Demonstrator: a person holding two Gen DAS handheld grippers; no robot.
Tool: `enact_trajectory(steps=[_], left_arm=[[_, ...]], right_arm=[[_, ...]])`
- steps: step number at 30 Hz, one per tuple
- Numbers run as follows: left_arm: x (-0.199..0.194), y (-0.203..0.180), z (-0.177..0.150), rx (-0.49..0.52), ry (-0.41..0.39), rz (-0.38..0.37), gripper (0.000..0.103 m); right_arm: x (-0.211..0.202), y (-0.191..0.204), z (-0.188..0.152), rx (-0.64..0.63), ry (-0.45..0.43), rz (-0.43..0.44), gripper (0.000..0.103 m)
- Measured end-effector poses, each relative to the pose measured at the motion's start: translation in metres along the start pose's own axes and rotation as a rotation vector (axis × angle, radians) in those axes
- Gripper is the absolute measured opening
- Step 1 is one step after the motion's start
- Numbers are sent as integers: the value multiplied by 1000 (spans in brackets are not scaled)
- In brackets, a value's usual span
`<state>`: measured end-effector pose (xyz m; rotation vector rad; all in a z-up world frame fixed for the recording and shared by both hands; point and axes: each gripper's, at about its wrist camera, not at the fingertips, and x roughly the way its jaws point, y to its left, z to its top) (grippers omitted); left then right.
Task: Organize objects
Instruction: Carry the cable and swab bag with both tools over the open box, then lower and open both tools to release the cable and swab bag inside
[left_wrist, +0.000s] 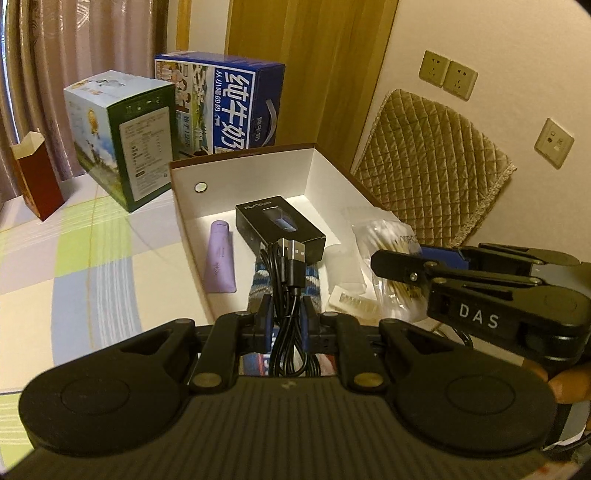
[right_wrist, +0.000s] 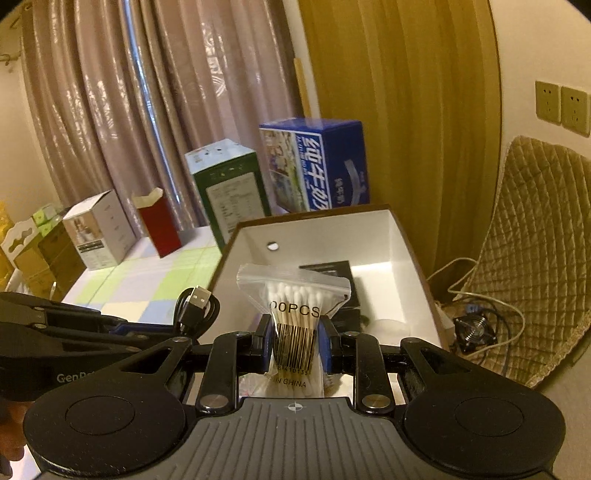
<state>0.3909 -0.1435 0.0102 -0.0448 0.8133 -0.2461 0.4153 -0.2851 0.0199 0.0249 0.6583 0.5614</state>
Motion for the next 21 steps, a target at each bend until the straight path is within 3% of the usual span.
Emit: enact_trajectory(steps=[21], left_arm=[[76, 3, 21, -37, 101, 80, 11]], right_arm=[[59, -39, 5, 79, 103, 46, 22]])
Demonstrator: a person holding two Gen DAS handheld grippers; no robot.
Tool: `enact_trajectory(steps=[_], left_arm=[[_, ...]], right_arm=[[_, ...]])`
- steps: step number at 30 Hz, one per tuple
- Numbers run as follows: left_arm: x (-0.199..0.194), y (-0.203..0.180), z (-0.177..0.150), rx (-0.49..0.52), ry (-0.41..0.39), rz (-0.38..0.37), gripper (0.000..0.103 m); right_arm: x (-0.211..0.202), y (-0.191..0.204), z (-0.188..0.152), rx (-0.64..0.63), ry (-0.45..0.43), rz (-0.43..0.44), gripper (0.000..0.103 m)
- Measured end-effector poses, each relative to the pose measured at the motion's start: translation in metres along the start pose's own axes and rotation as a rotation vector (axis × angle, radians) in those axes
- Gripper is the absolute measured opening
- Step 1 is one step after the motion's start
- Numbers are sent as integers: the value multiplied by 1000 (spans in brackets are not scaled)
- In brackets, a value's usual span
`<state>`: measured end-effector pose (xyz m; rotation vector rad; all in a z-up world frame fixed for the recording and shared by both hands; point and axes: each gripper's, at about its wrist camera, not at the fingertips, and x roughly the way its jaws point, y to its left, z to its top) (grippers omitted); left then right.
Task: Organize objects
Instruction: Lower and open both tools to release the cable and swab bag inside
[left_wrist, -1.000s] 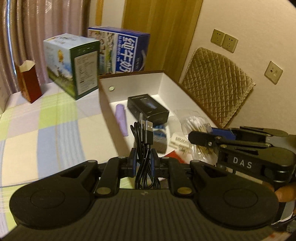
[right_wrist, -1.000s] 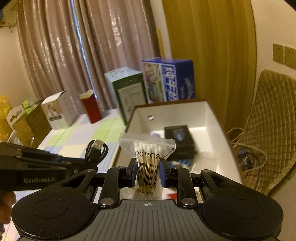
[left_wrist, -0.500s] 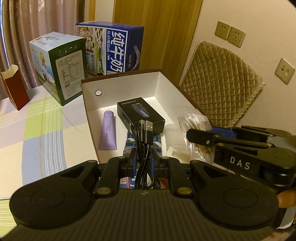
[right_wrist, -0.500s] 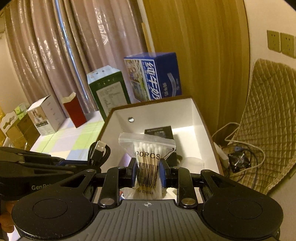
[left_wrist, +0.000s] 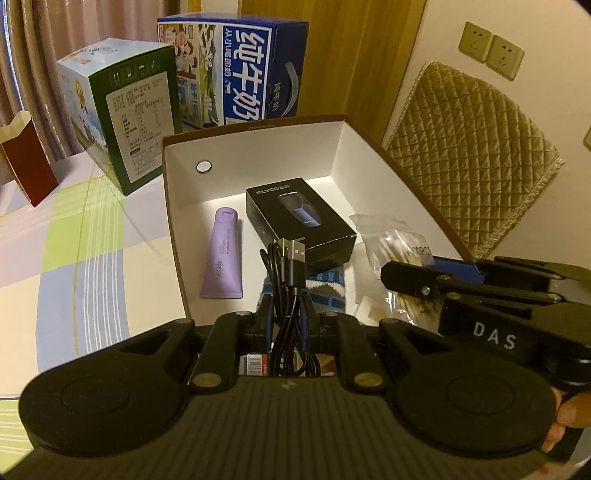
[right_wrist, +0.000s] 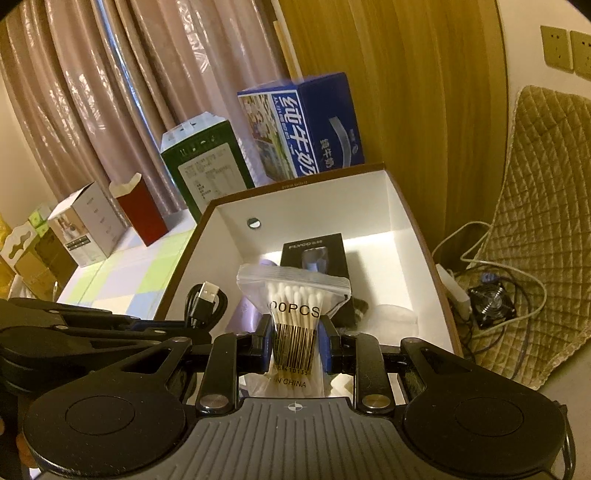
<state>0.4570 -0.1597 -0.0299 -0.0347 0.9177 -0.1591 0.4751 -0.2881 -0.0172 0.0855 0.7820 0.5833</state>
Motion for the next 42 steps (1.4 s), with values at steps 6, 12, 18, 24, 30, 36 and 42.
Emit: enact_trajectory(steps=[6, 12, 18, 24, 30, 36, 42], left_arm=[[9, 4, 4, -3, 6, 7, 12], [10, 10, 8, -17, 4, 15, 29], [9, 14, 10, -26, -1, 22, 35], [7, 15, 10, -25, -6, 40, 40], [2, 16, 9, -27, -16, 48, 51], [-3, 15, 7, -25, -25, 52, 62], [-12, 12, 3, -23, -37, 50, 72]], right_arm=[[10, 0, 2, 8, 15, 17, 22], [16, -2, 4, 17, 24, 28, 22], [20, -3, 4, 24, 36, 40, 24], [20, -6, 5, 31, 23, 20, 57], [16, -12, 5, 36, 19, -1, 70], [6, -16, 2, 34, 18, -26, 87], [-8, -16, -1, 12, 11, -29, 97]])
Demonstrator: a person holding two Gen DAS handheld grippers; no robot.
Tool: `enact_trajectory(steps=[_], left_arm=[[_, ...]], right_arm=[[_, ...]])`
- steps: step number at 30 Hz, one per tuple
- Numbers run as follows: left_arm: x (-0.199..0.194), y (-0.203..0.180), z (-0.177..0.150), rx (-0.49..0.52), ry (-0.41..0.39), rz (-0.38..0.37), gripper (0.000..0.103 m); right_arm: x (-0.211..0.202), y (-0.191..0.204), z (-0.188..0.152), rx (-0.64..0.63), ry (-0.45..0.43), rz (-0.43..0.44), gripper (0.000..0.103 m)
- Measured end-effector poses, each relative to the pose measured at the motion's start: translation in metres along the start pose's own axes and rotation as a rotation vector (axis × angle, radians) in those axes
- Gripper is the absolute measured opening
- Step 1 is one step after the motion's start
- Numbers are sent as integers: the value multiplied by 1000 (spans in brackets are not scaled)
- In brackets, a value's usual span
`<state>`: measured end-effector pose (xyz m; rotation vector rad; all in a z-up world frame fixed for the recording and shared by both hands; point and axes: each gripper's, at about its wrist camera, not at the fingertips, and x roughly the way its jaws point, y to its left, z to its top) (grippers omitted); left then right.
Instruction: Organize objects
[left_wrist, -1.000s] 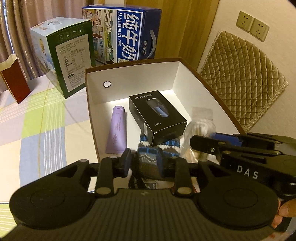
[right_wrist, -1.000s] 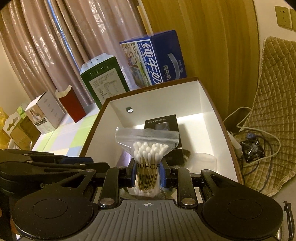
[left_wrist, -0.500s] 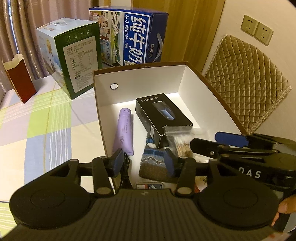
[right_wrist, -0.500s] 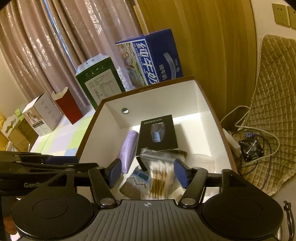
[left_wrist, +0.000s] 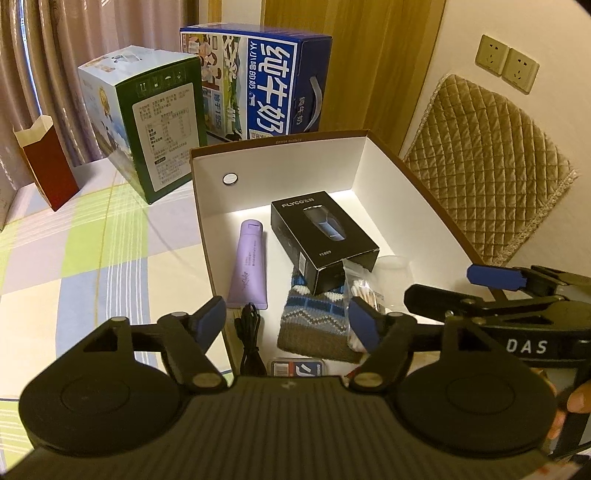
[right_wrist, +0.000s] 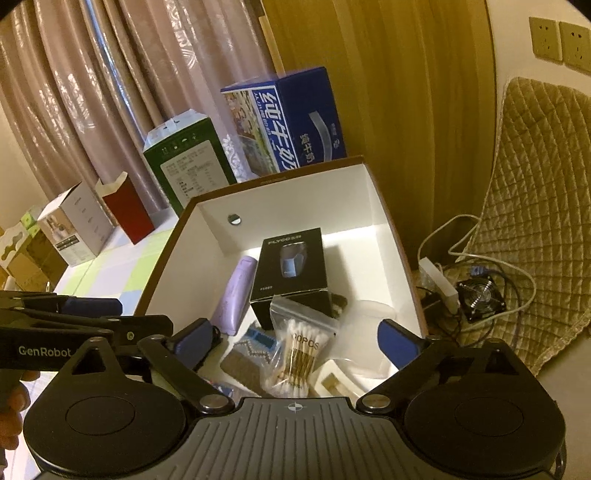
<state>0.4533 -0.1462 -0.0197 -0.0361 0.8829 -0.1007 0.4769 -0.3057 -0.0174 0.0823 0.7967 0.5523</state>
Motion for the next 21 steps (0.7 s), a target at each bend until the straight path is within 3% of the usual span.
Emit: enact_trajectory(steps=[2, 14, 21], left_arm=[[-4, -1, -2, -3, -6, 2, 76], [-33, -11, -11, -2, -52, 26, 96], [-49, -16, -21, -26, -76, 59, 99]], right_arm=[[-5, 1, -1, -6, -2, 0, 101], [-38, -1, -7, -28, -20, -13, 101], [-53, -5, -15, -31, -18, -6, 101]])
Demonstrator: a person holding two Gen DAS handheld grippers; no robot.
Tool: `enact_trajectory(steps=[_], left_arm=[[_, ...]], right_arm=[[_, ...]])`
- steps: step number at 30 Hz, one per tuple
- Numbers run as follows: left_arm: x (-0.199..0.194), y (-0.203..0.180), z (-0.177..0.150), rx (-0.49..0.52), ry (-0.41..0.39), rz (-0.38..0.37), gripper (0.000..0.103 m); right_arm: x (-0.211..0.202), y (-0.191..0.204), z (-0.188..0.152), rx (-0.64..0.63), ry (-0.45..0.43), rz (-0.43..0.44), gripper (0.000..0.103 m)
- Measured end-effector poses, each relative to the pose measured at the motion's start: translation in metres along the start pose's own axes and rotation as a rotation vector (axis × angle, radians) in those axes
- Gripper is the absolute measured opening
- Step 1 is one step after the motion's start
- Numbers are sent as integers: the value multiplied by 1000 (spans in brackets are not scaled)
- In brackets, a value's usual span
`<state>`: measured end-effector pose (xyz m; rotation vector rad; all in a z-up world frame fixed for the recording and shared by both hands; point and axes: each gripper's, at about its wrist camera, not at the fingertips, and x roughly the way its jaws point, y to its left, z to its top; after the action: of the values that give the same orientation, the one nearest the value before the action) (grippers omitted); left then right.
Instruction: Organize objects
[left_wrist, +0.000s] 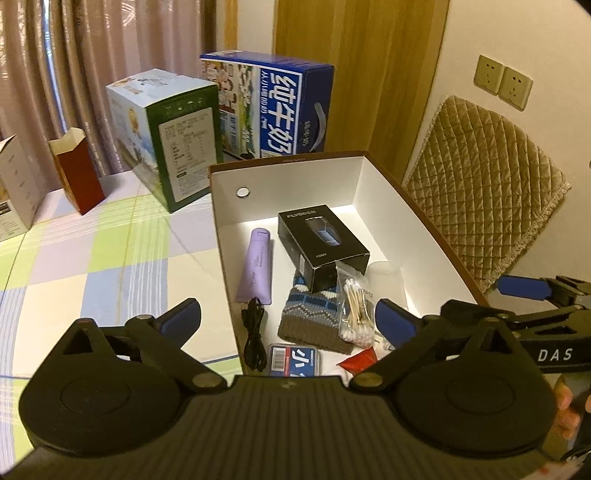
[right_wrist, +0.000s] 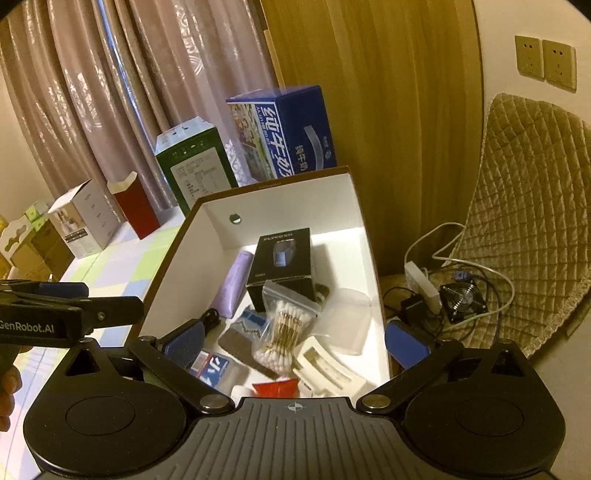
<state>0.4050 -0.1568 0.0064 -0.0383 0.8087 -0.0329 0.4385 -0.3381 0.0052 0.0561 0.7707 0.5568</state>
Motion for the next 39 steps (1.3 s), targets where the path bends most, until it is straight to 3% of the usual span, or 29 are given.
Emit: enact_trajectory(steps=[16, 39], left_arm=[[-62, 18, -42, -11, -60, 50, 102], [-165, 109, -128, -108, -41, 108, 102]], right_arm=[[-38, 37, -32, 13, 16, -2, 101], [-74, 148, -89, -31, 56, 30, 101]])
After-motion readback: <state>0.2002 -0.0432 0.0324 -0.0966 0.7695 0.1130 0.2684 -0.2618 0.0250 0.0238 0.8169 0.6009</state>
